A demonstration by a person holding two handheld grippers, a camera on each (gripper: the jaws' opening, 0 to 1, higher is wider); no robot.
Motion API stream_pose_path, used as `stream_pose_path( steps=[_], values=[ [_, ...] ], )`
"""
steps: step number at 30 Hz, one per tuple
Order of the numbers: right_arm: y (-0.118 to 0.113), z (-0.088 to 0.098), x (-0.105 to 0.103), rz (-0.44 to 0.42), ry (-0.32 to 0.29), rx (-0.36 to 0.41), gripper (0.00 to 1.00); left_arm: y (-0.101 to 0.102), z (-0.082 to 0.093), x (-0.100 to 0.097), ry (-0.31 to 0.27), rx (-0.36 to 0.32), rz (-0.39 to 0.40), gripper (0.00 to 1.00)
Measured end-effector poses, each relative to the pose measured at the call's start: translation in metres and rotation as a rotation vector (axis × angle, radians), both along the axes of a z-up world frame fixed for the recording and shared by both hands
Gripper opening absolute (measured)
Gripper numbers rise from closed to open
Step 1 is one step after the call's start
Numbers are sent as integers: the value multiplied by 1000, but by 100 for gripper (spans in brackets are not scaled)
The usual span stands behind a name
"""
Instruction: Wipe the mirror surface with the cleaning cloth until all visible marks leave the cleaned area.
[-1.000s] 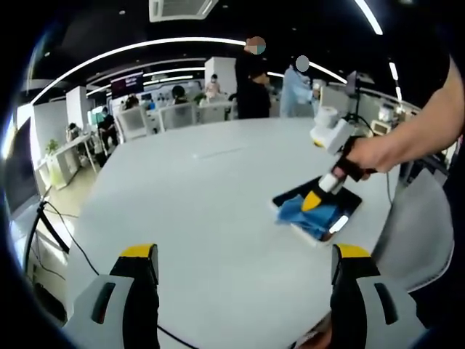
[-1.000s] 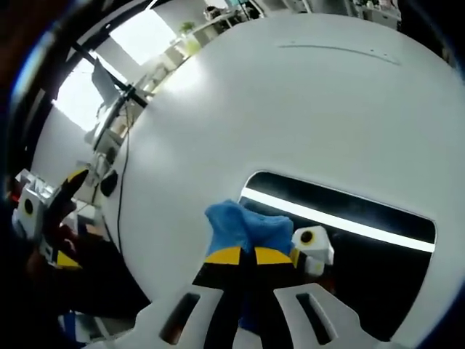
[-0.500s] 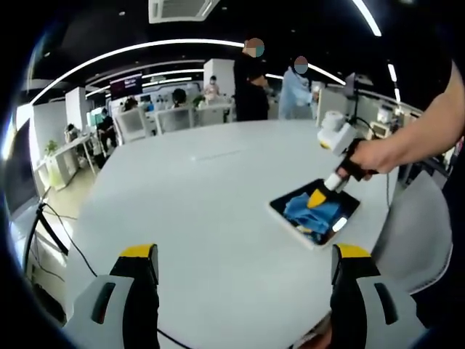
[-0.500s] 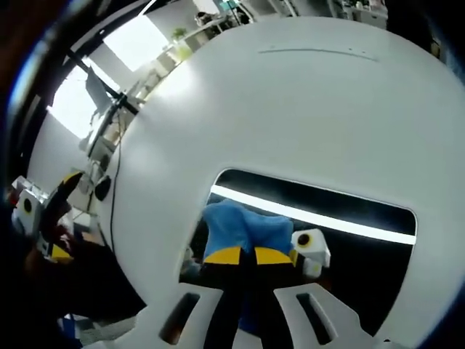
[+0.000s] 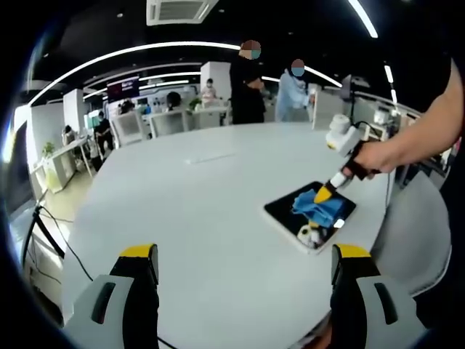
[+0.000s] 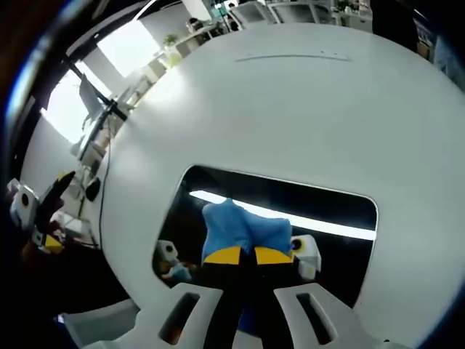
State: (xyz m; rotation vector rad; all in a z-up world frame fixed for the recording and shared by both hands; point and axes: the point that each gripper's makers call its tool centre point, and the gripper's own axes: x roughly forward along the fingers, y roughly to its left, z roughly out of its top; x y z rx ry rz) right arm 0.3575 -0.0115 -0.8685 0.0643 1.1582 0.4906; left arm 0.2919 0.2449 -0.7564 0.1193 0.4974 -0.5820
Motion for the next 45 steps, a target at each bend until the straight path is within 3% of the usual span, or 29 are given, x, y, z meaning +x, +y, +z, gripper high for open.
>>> stream_pose_path(
  steps=[18, 32, 45],
  values=[
    [-46, 1, 0, -38, -9, -32, 0, 1, 0, 3, 0, -16, 17, 100],
    [-58, 1, 0, -44, -6, -50, 0, 9, 2, 3, -10, -19, 31, 100],
    [-90, 1, 3, -99, 6, -61, 0, 7, 1, 3, -2, -11, 21, 100]
  ],
)
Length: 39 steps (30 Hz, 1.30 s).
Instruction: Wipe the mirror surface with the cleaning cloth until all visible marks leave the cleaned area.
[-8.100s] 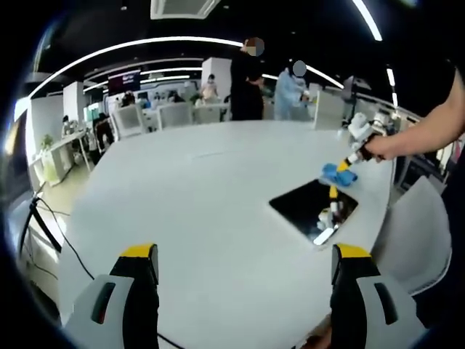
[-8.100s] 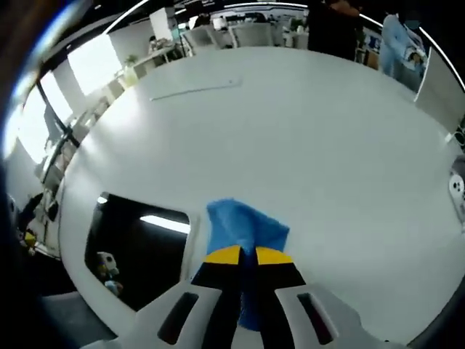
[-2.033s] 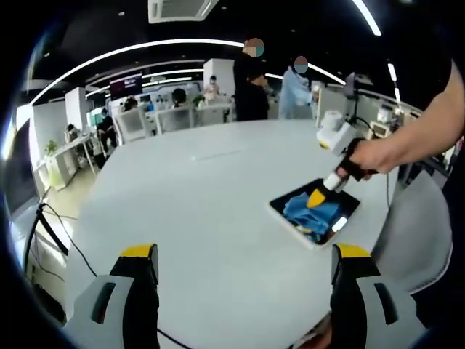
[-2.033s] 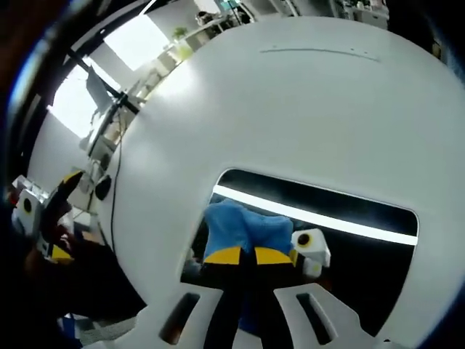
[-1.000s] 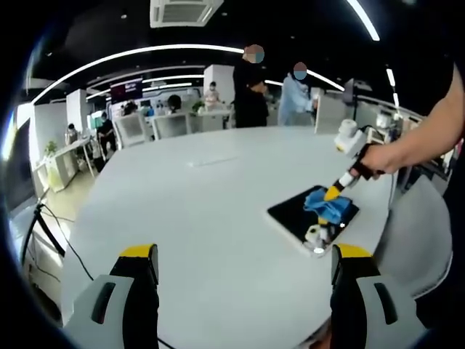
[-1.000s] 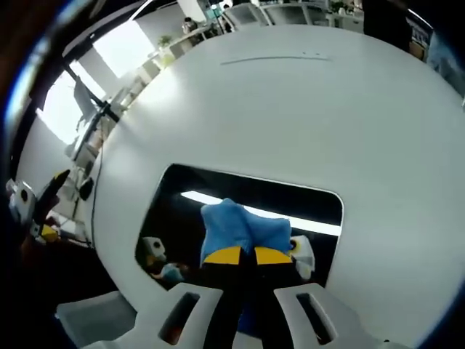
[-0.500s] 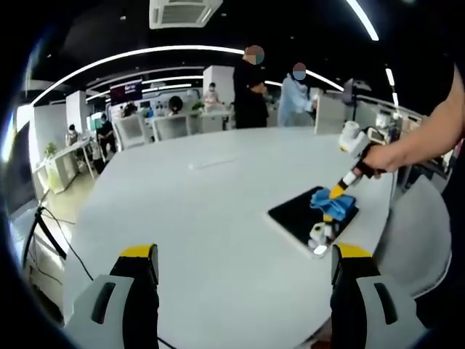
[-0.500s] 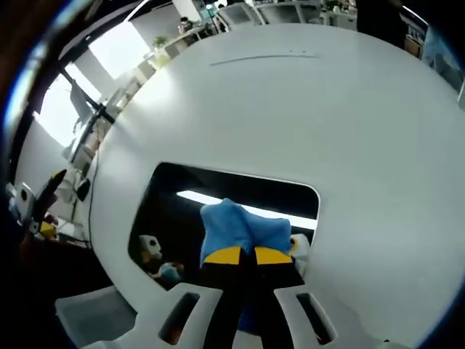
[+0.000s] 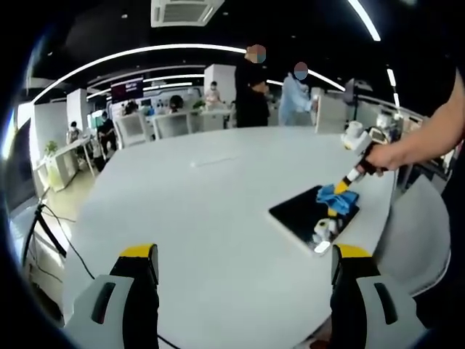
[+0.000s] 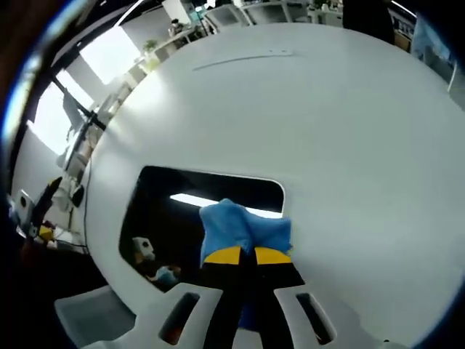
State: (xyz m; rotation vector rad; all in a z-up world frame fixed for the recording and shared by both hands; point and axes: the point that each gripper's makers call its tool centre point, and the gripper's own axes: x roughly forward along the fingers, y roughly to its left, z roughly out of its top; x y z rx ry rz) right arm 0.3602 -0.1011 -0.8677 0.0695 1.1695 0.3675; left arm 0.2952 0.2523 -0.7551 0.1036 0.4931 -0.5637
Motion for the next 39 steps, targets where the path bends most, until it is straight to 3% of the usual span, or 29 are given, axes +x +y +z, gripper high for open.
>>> stream_pose_path(
  steps=[11, 22, 25, 39],
  values=[
    [-15, -2, 6, -31, 12, -5, 0, -6, -1, 2, 10, -13, -7, 100],
    [-15, -3, 4, -17, 4, -6, 0, -7, 0, 5, 4, -21, -4, 100],
    [-15, -3, 3, -24, 9, -2, 0, -4, 7, 11, -41, -9, 10, 100],
    [-15, -2, 3, -23, 11, 3, 0, -10, 15, 14, -72, -16, -4, 100]
  ],
)
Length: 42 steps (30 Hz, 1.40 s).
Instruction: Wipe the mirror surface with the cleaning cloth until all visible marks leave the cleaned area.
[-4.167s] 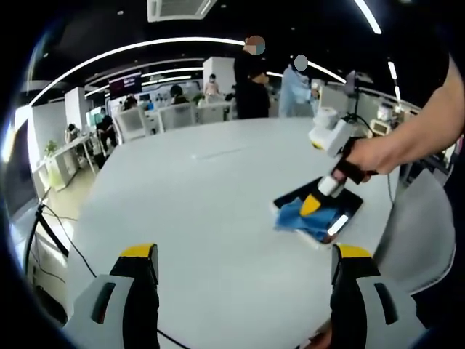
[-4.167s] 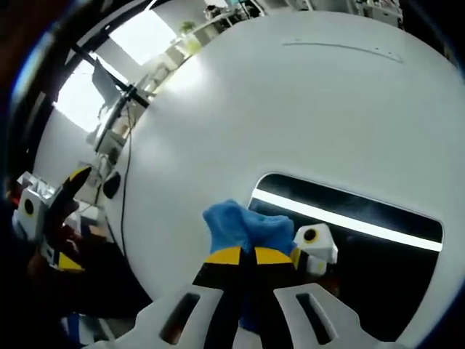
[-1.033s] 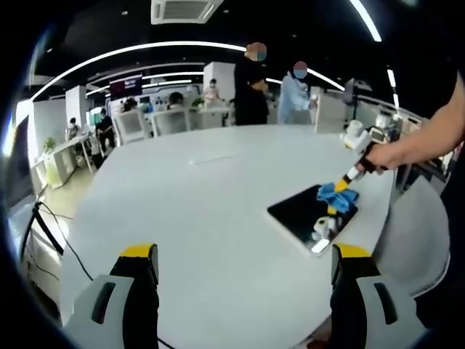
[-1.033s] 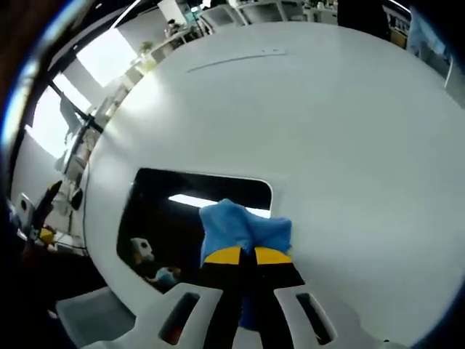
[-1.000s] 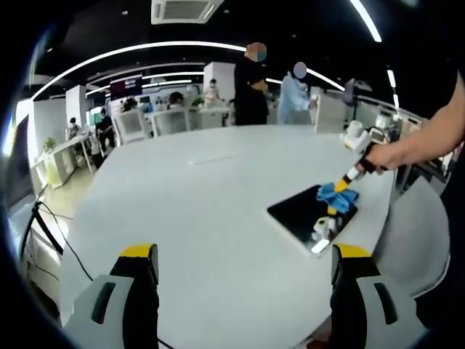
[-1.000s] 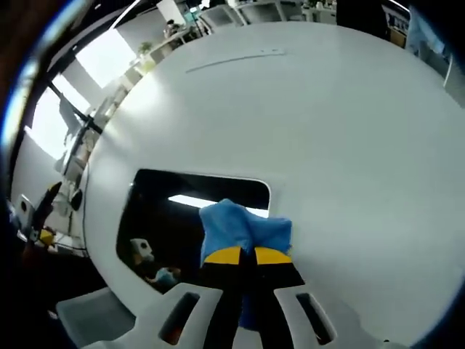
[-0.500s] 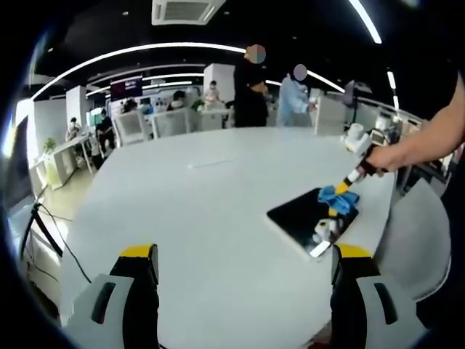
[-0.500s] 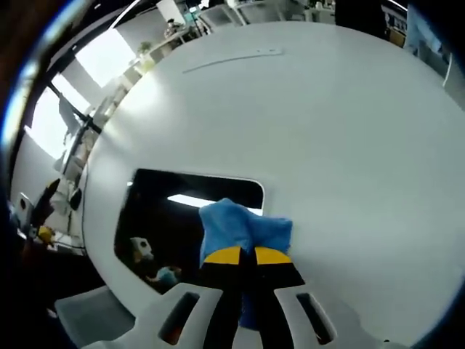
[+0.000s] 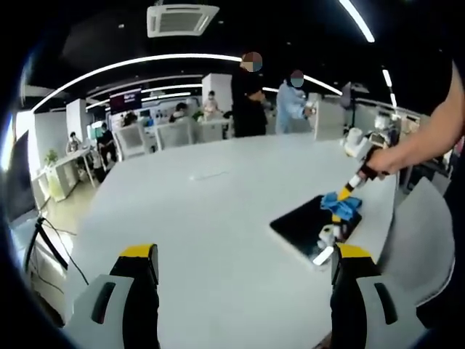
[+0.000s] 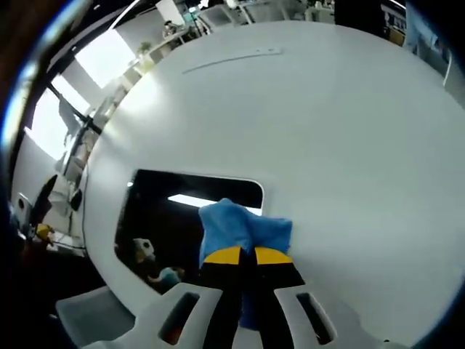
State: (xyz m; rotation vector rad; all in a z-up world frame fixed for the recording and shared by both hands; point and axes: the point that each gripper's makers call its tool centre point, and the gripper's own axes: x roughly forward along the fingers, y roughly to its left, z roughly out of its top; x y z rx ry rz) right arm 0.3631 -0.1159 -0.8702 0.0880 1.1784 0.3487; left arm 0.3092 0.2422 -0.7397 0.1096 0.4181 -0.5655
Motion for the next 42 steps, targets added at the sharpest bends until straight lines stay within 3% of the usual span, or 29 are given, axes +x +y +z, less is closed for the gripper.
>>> stream_pose_path(
  steps=[29, 42],
  values=[
    [-12, 21, 4, -18, -28, 9, 0, -5, 1, 3, 6, 0, -16, 100],
    [-4, 17, -17, -26, -11, 33, 0, -5, -1, -1, 10, -5, -12, 100]
  ],
)
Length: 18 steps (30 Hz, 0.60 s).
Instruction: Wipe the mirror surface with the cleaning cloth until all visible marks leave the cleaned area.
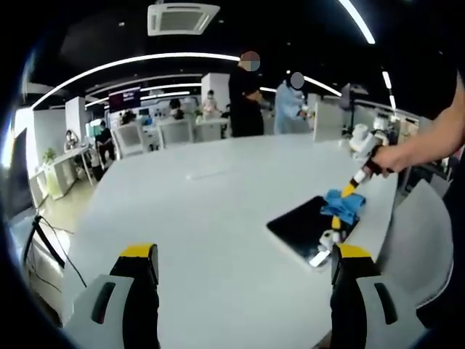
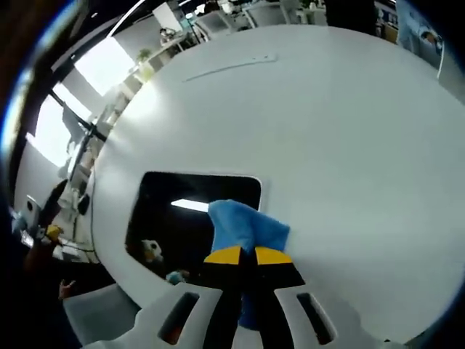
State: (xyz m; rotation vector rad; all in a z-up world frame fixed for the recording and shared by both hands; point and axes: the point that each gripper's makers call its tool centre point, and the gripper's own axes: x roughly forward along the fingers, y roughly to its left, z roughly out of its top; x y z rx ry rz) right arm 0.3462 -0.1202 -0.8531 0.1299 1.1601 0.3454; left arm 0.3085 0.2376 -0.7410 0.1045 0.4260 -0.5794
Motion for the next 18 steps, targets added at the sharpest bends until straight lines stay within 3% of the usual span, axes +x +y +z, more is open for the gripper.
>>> stream_pose_path(
  steps=[10, 18],
  values=[
    [4, -13, -25, -14, 36, 11, 0, 0, -2, -1, 3, -5, 1, 100],
    [7, -10, -32, -16, 39, 11, 0, -1, -4, -2, 9, -6, 2, 100]
  ],
)
